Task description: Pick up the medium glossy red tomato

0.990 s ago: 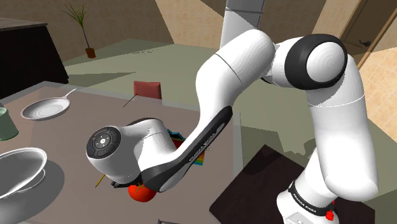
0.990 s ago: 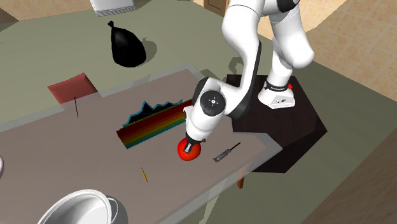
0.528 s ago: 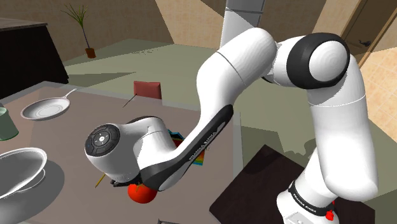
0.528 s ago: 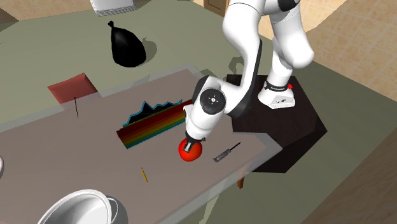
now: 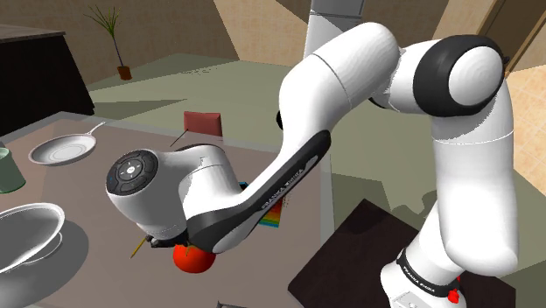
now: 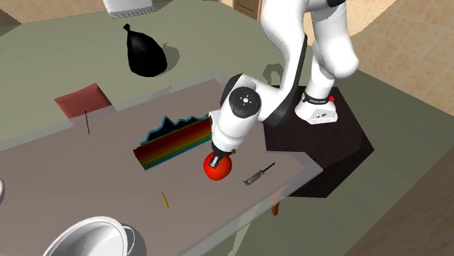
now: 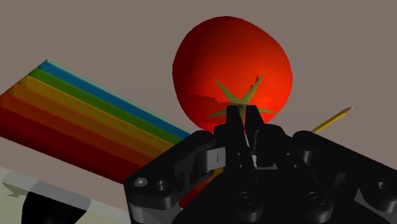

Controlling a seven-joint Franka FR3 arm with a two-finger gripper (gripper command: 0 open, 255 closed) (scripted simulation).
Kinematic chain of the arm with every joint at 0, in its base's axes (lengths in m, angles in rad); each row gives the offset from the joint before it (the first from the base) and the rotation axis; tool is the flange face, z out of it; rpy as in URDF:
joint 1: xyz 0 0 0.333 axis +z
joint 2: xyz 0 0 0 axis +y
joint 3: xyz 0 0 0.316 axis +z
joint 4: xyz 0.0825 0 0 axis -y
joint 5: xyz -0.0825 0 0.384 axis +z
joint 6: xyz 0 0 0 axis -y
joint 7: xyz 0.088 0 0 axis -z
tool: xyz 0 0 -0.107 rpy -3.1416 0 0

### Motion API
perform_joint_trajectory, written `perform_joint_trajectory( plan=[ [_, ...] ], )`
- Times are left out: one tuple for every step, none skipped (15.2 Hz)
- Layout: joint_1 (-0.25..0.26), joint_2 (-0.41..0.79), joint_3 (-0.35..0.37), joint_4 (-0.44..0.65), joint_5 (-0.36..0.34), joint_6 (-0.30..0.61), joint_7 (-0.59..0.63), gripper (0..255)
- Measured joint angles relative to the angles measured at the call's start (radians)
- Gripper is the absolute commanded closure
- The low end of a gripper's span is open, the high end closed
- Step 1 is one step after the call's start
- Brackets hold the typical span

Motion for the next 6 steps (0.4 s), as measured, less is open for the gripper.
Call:
perform_joint_trajectory(
  plan=[
    [-0.003, -0.008, 0.004, 0.002, 0.007, -0.006, -0.006, 255],
    [-0.005, -0.015, 0.009, 0.005, 0.015, -0.014, -0.012, 255],
    [-0.01, -0.023, 0.014, 0.008, 0.024, -0.022, -0.021, 255],
    [-0.013, -0.03, 0.018, 0.015, 0.032, -0.032, -0.03, 255],
    [-0.016, -0.038, 0.023, 0.015, 0.039, -0.038, -0.035, 255],
    [-0.016, -0.042, 0.025, 0.018, 0.044, -0.043, -0.038, 255]
  ],
)
